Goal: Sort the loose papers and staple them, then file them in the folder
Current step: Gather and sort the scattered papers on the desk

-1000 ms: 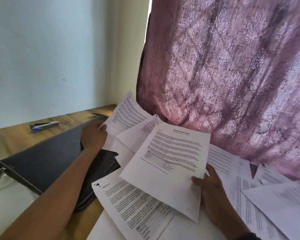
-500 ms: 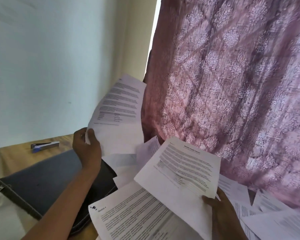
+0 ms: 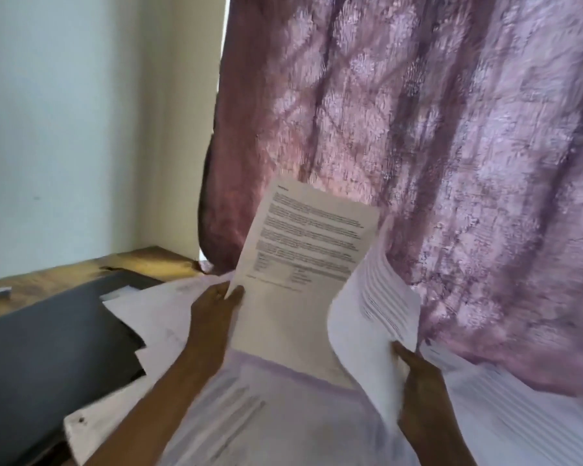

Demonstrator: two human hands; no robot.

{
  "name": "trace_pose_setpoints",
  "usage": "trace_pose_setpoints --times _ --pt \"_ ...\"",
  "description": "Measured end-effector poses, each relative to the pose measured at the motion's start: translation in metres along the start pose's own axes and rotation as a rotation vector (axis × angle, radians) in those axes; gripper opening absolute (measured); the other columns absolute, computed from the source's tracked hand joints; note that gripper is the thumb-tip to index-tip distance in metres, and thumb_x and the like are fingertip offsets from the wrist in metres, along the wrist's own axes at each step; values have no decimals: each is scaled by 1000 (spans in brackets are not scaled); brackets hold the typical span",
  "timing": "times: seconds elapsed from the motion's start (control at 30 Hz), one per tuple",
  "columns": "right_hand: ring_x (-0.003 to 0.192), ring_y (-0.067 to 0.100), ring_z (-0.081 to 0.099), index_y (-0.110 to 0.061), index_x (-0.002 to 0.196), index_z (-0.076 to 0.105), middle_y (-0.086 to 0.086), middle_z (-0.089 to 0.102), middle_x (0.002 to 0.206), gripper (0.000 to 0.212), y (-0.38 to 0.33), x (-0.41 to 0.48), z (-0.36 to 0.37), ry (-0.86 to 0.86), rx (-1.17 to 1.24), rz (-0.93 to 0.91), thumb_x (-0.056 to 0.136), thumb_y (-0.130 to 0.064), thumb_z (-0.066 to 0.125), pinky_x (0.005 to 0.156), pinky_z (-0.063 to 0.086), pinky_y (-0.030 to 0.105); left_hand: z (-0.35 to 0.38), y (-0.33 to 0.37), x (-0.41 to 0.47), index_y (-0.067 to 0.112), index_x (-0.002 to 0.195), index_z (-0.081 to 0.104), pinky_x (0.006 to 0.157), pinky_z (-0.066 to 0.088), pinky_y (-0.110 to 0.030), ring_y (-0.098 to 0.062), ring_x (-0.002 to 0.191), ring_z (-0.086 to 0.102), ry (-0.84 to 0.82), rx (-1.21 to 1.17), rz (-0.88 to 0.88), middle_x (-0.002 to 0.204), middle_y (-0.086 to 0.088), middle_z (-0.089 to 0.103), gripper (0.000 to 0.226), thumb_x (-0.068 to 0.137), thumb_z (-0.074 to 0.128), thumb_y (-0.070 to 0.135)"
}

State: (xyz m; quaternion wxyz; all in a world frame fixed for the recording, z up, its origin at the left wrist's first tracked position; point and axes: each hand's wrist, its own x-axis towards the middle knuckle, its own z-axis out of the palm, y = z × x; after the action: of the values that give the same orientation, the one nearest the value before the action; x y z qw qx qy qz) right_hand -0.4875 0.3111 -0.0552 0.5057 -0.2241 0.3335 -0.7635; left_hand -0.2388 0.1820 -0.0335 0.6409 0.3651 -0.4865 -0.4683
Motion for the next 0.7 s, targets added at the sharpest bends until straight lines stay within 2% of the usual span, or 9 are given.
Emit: trace_pose_setpoints --times 0.1,0.2,0.27,0.33,0.37,0.43,0.53,0.6,0.7 --pt "92 29 70 -23 119 67 8 73 109 36 6 2 4 -47 -149 -30 92 -7 51 65 61 43 -2 -4 -3 7 105 68 82 52 -41 -34 96 64 -207 -108 -239 103 -14 72 23 85 67 18" --pt "102 27 67 -34 108 65 2 72 111 36 9 0 -1 -54 -275 -51 97 -4 47 88 54 50 -7 2 -12 3 109 64 71 52 -35 -31 87 66 -448 -127 -388 100 -18 71 51 61 71 17" --pt "100 23 69 -29 113 61 2 72 113 35 10 -1 1 -81 -305 -49 96 -1 48 79 58 41 -6 3 -17 10 101 68 67 53 -32 -27 83 68 -525 -92 -373 92 -13 72 35 66 65 15" --pt "98 18 69 -23 117 59 0 72 113 37 11 5 -7 -55 -344 -35 95 4 48 71 60 30 -4 0 -18 15 87 75 64 53 -29 -25 74 70 -480 -116 -362 84 -11 73 18 82 57 14" --pt "100 18 69 -21 122 58 -1 71 115 40 11 5 -8 -55 -360 -33 94 6 49 72 60 29 -5 -2 -16 15 79 77 64 52 -30 -26 68 69 -445 -142 -388 82 -13 71 28 89 51 19" --pt "106 20 67 -17 130 53 1 69 120 47 10 10 -13 -70 -403 -31 91 9 52 79 59 30 -8 -6 -12 13 80 78 71 49 -35 -29 69 67 -422 -201 -465 87 -17 70 43 94 44 37" --pt "116 26 62 -15 135 48 5 66 126 55 7 9 -16 -171 -489 3 87 10 58 94 54 39 -12 -14 -9 11 114 68 82 51 -42 -35 94 67 -495 -139 -519 108 -18 70 52 91 50 54" --pt "116 25 62 -15 135 49 6 66 126 57 6 6 -13 -253 -556 12 84 7 62 97 51 42 -11 -19 -9 11 124 62 96 48 -47 -34 109 64 -581 -40 -486 121 -17 66 47 90 57 42" --pt "117 25 62 -11 135 50 8 65 128 64 6 3 -6 -285 -648 4 75 1 70 98 51 45 -11 -22 -8 10 122 63 104 43 -51 -32 111 64 -617 -15 -445 123 -14 65 43 83 68 27"
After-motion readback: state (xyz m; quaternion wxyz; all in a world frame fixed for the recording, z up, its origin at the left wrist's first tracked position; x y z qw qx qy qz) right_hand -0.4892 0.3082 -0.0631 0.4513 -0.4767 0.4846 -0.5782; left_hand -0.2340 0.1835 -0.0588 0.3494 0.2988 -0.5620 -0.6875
